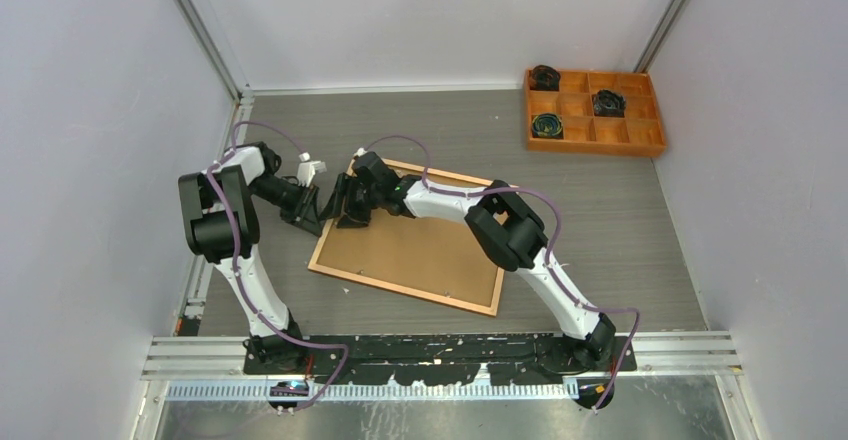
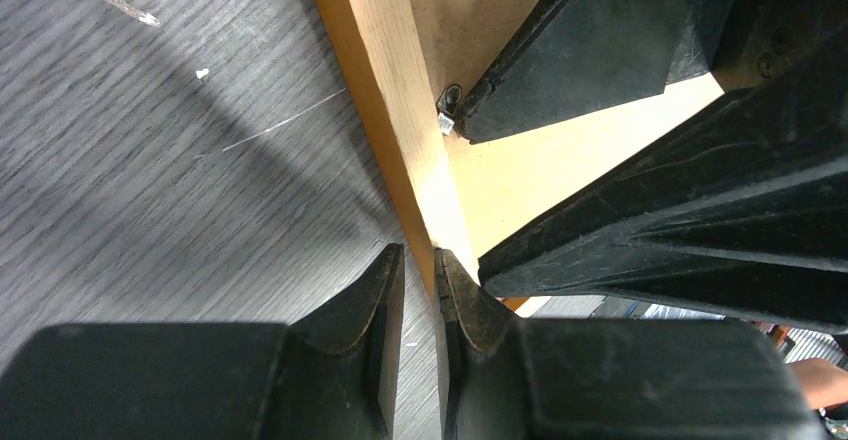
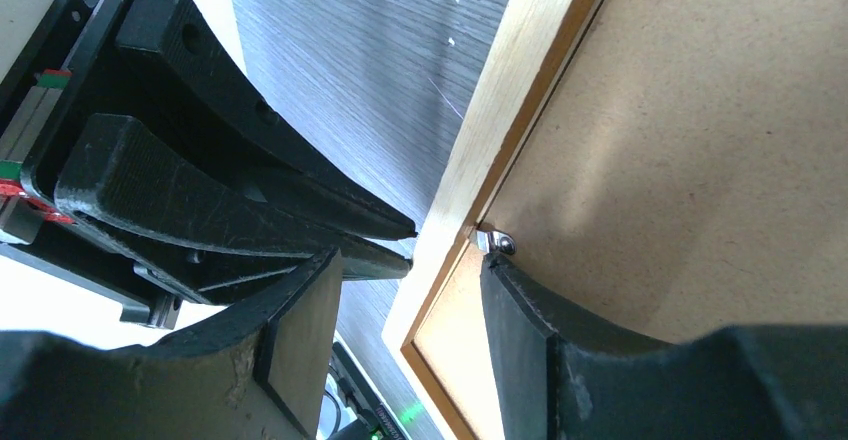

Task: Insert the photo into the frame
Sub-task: Install the photo frame at the center of the board.

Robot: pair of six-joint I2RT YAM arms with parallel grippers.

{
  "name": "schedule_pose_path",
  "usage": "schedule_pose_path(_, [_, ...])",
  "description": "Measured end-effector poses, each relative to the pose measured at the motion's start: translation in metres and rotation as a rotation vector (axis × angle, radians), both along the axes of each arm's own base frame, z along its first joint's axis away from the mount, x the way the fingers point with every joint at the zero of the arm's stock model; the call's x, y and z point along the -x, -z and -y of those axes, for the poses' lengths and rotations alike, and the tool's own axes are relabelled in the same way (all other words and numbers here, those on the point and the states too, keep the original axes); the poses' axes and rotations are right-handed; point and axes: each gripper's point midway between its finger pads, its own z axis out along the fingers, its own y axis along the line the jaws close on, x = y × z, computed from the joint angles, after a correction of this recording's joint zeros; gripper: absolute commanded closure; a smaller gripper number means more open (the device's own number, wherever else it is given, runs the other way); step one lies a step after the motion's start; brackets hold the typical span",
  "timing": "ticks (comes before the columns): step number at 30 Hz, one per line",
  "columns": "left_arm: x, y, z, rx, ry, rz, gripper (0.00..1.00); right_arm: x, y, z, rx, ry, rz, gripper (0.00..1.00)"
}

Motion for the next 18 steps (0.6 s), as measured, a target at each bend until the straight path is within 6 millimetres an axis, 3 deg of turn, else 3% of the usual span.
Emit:
schedule_pose_path(14, [-0.0014, 0.0022, -0.0047, -0.019, 0.000, 0.008, 0.82, -0.0043, 0.0003, -0.0044, -0.011, -0.003, 0.002, 0.42])
schedule_pose_path(18, [-0.0014, 0.0030, -0.0056, -0.026, 0.004, 0.009, 0.81, -0.0050, -0.0002, -0.0045, -0.014, -0.002, 0.005, 0.36])
